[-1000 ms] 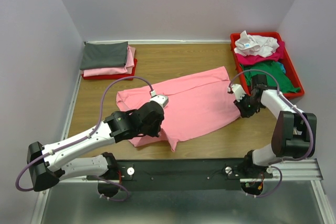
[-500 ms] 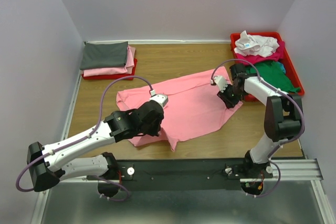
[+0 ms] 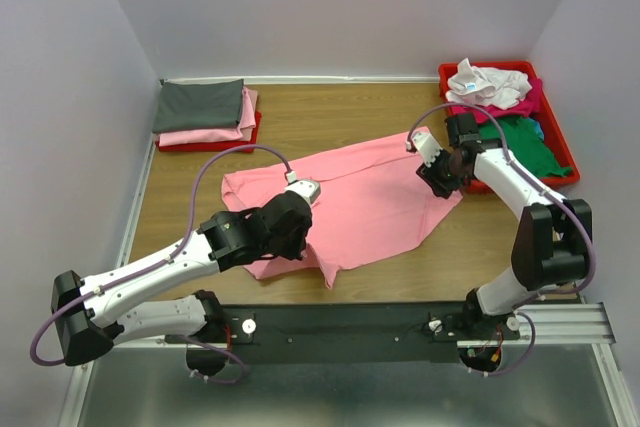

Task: Fold and stack the t-shirts
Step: Fold the tshirt

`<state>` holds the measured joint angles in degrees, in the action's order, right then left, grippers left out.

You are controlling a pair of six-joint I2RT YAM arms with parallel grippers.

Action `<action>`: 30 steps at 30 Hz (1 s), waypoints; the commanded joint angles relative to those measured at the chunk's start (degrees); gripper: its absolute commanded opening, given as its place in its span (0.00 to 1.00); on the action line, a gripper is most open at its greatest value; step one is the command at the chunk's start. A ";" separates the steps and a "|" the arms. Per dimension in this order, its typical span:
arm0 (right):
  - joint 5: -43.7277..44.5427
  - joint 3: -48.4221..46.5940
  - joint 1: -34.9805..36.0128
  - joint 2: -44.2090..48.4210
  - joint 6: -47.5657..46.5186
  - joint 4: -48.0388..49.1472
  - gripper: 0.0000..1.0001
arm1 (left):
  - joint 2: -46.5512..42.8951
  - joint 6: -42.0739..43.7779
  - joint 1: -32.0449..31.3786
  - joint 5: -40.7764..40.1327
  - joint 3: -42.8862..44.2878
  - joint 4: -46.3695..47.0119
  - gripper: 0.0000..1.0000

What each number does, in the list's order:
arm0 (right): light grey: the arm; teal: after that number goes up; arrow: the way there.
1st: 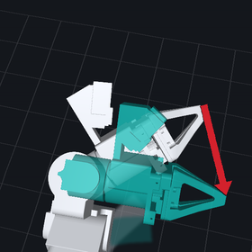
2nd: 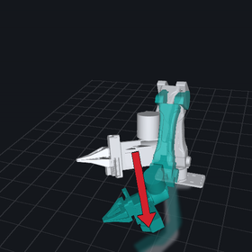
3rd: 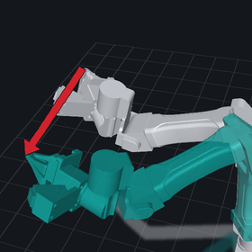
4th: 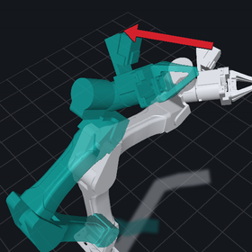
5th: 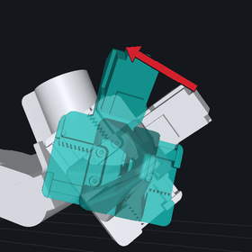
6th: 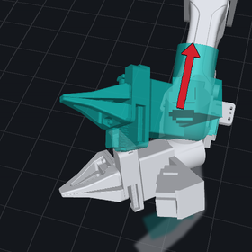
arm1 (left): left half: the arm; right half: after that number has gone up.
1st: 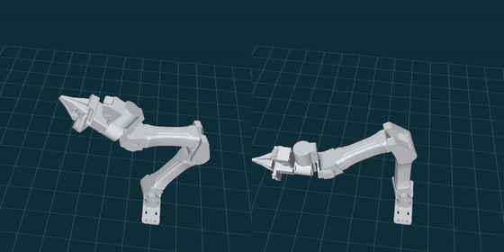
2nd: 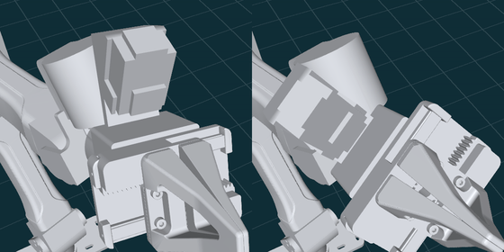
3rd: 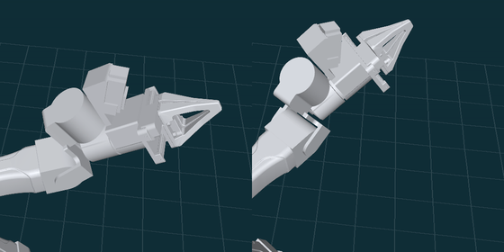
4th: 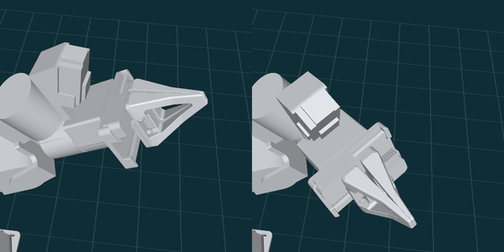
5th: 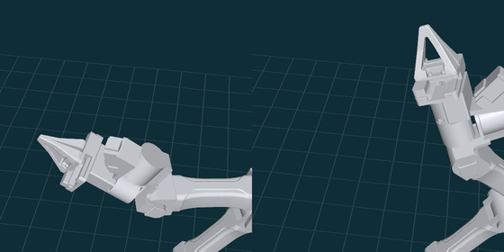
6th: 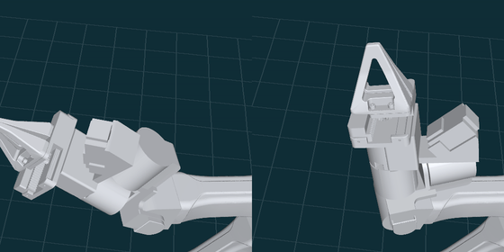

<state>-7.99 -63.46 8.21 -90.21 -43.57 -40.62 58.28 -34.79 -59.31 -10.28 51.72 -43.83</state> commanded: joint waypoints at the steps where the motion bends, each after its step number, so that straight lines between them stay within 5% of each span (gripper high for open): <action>1: -2.03 2.73 0.23 -0.57 -3.97 -2.53 0.53 | -0.10 1.21 0.51 0.97 0.13 0.68 0.00; 25: -1.77 -6.94 0.14 -14.90 -4.59 -1.65 0.55 | 0.34 1.04 0.60 1.76 0.31 0.94 0.00; 29: -2.29 -7.03 0.14 -15.52 -4.86 -1.65 0.45 | 0.25 0.95 0.68 1.14 0.48 0.77 0.00; 30: -2.29 -7.03 0.23 -15.43 -4.94 -1.65 0.35 | 0.17 0.86 0.60 1.06 0.48 0.77 0.00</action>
<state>-8.69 -70.26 8.21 -104.60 -48.07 -41.69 58.83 -34.24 -58.98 -9.39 51.72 -43.77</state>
